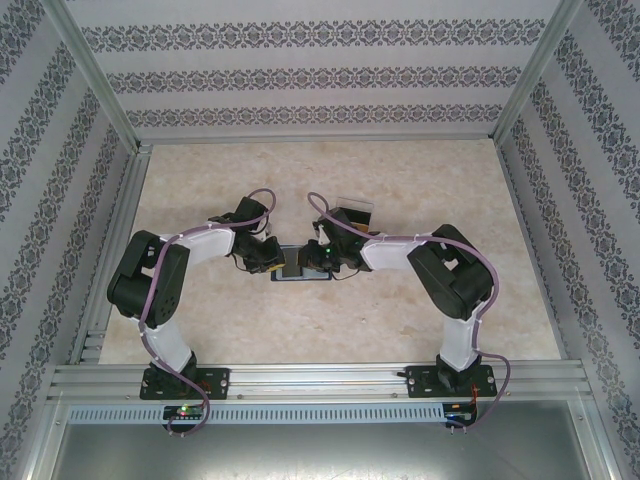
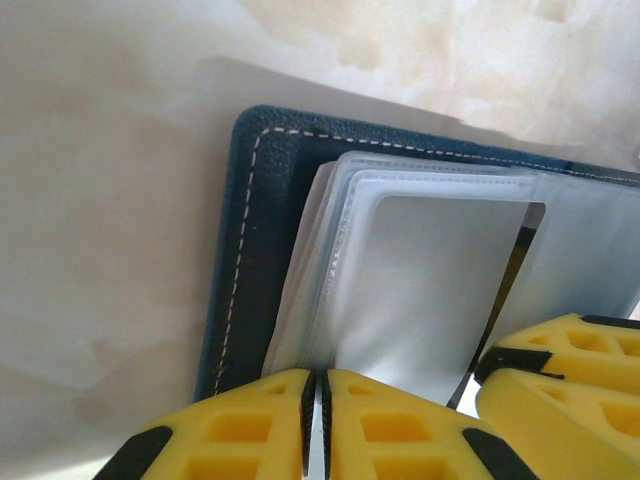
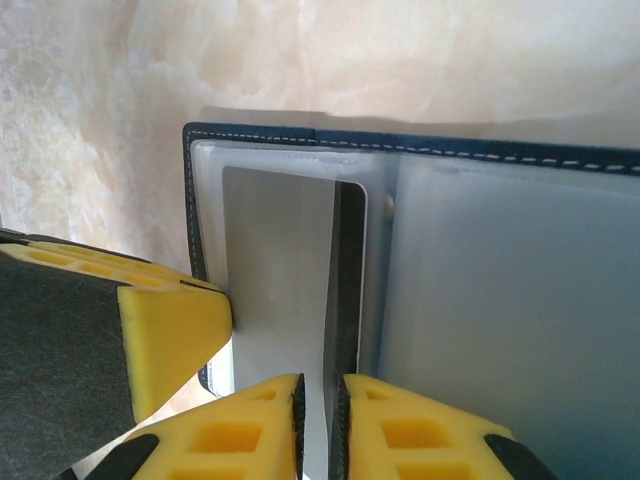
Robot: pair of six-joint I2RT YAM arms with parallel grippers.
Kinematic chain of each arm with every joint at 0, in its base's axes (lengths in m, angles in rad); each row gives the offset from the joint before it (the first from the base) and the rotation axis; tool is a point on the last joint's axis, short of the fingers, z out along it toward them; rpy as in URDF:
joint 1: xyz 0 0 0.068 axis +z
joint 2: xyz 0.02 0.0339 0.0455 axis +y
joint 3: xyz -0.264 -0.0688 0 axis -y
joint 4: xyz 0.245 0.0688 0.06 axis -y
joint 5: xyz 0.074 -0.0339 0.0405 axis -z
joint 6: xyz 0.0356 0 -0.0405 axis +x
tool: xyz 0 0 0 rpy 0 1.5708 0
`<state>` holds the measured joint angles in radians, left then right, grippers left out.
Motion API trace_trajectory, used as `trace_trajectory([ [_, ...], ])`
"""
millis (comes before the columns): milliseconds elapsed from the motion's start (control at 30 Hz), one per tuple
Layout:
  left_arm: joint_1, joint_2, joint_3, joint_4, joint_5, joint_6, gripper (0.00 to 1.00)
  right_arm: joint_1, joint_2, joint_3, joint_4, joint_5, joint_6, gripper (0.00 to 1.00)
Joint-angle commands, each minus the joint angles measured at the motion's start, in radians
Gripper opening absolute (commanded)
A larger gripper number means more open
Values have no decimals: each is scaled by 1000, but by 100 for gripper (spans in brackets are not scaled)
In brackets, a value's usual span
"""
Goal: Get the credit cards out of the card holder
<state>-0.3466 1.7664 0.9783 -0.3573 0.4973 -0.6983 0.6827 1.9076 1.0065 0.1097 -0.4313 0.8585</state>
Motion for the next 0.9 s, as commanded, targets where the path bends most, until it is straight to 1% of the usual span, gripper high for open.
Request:
trace_trajectory([
  [0,5,31,-21,-17,-11,13,15,-10,28,27,7,-25,13,20],
  [367,5,35,-17,-20,-9,13,15,-9,-23,10,-64,71,-13,21],
  [700,5,41,-12,-23,-7,14,15,-11,-44,2,-72,82,-15,21],
  [867,5,44,-6,-21,-2,16,15,-8,-4,23,-57,32,-11,21],
])
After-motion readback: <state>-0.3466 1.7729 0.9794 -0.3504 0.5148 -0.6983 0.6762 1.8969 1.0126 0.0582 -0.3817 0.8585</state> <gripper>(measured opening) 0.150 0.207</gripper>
